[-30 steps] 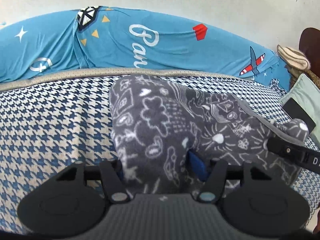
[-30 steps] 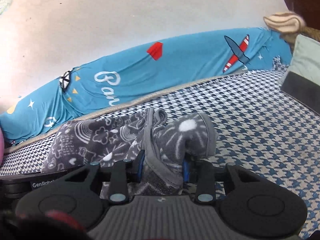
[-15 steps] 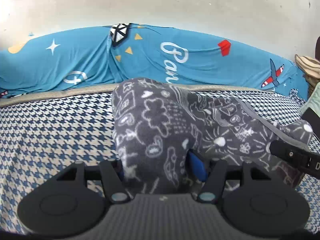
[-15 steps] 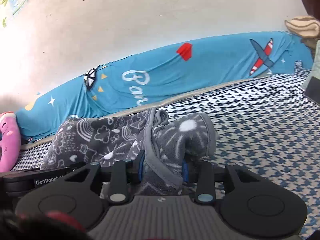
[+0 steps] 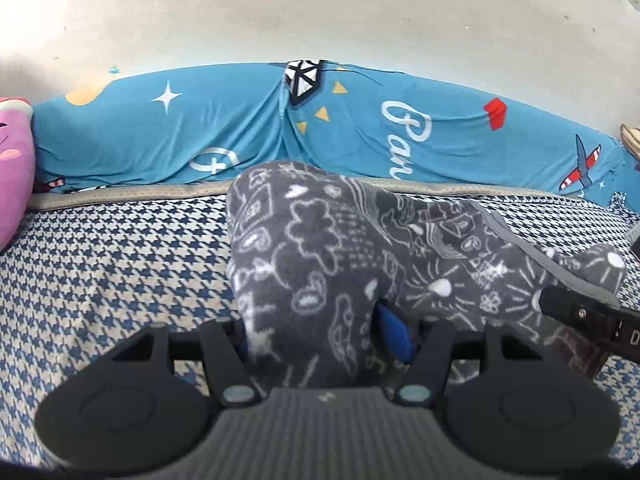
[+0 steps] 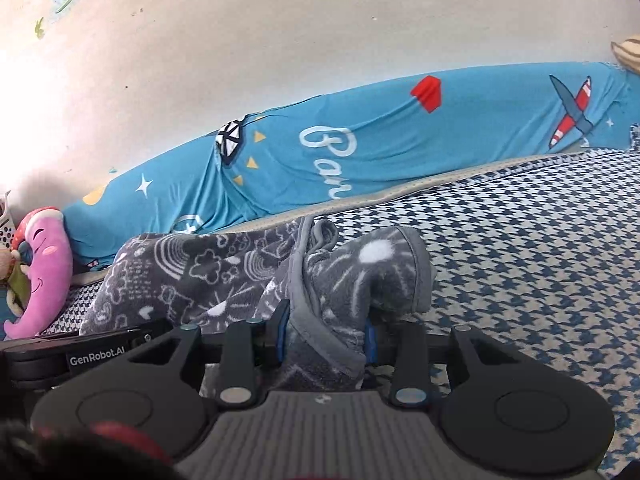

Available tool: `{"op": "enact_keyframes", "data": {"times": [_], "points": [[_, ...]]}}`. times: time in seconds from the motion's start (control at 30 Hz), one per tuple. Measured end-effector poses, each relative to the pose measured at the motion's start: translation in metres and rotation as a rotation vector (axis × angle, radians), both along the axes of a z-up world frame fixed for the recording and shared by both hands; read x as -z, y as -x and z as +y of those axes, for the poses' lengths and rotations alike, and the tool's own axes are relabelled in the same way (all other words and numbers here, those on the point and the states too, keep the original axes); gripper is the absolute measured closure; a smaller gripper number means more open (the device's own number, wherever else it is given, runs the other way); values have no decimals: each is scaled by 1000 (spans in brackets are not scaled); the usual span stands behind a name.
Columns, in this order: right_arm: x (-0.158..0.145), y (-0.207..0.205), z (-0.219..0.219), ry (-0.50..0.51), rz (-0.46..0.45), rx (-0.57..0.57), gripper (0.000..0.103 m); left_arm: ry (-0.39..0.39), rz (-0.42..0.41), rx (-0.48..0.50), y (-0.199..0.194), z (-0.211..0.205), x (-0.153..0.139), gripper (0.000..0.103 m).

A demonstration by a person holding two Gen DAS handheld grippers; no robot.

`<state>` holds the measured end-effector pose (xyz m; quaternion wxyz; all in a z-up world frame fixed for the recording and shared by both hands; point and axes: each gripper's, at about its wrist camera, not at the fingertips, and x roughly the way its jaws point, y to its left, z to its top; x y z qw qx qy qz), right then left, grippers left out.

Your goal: Fold clothes

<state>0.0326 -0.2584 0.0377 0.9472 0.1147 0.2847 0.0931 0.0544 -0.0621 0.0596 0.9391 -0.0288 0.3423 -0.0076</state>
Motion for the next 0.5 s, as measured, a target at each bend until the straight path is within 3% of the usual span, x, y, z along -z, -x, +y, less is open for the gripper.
{"op": "enact_keyframes", "data": {"times": [0.5], "points": [[6,-5,51,-28,-2,-92,68,-13,-10,-114,17,58,1,45]]}}
